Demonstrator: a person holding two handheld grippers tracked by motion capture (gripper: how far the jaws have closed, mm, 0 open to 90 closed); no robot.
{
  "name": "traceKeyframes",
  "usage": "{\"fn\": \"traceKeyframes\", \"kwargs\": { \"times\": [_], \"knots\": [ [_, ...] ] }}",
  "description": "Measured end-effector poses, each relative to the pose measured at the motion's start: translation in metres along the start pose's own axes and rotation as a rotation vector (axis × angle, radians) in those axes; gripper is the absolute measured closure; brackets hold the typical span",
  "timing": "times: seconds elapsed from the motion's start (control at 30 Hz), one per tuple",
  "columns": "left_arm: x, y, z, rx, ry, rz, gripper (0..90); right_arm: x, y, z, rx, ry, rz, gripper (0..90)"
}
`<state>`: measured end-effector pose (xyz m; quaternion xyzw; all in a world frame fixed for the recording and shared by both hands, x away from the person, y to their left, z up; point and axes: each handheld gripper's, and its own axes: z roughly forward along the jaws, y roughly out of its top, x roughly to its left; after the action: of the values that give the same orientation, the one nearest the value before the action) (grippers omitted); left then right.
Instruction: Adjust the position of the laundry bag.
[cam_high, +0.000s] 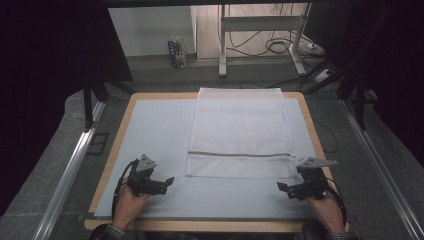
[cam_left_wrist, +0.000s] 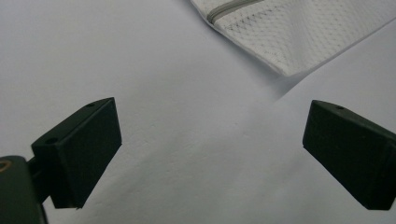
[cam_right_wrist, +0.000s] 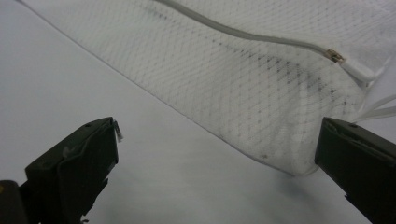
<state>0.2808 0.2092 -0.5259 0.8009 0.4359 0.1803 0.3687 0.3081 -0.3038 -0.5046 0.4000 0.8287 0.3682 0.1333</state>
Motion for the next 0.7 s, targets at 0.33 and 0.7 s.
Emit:
{"fn": "traceKeyframes", "kwargs": {
  "times": [0.33,0.7],
  "knots": [
    [-0.0054,0.0008,0.0081,0.014,0.003,0.049,3.9,0.0034,0.0024,0.0028,-0.019,-0.011,0.010,0.0],
    [0.0009,-0.0006,0.0081,0.031,-0.014,-0.028,4.7,0.0072,0.0031,0.0058,0.010,-0.036,-0.056,0.0]
  ]
}}
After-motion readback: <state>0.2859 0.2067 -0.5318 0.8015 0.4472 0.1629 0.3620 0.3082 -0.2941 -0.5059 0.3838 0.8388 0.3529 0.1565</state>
